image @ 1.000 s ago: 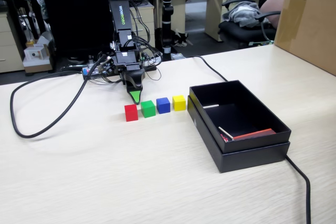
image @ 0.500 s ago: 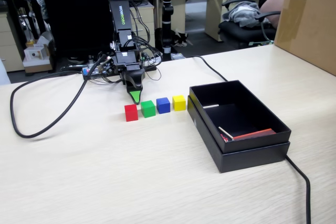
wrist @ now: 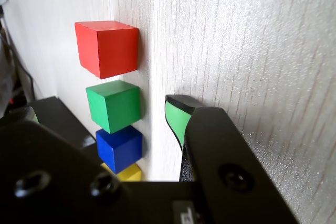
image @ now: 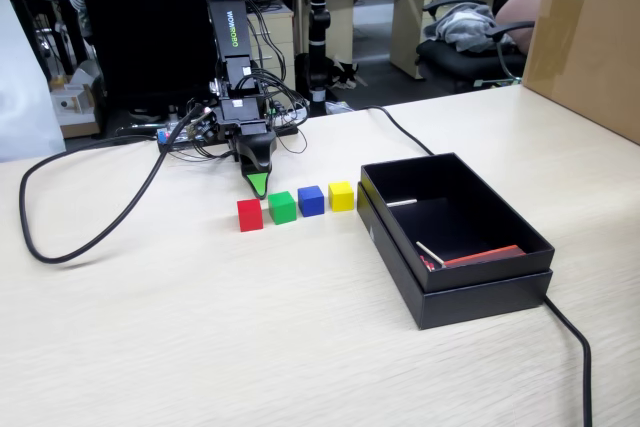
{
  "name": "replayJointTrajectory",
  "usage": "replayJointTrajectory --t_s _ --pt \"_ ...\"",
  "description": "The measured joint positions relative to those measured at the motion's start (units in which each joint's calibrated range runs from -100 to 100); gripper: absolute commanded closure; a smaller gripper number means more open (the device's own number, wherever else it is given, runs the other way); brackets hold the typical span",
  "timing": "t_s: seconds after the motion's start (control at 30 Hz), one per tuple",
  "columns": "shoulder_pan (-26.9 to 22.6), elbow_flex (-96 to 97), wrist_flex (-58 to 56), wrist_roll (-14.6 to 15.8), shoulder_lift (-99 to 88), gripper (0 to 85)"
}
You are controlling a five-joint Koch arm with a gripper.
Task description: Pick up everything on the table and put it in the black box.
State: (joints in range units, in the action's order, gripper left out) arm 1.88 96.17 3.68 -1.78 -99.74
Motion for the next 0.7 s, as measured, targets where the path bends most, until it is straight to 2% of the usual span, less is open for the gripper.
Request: replayJointTrajectory --t_s 0.33,0.43,0.7 --pt "0.3 -1.3 -1.3 0.0 0.0 38.0" --pt "0.7 -4.7 -6.7 0.0 0.0 38.2" --pt "2.1 -21.3 -30.0 0.0 7.4 37.9"
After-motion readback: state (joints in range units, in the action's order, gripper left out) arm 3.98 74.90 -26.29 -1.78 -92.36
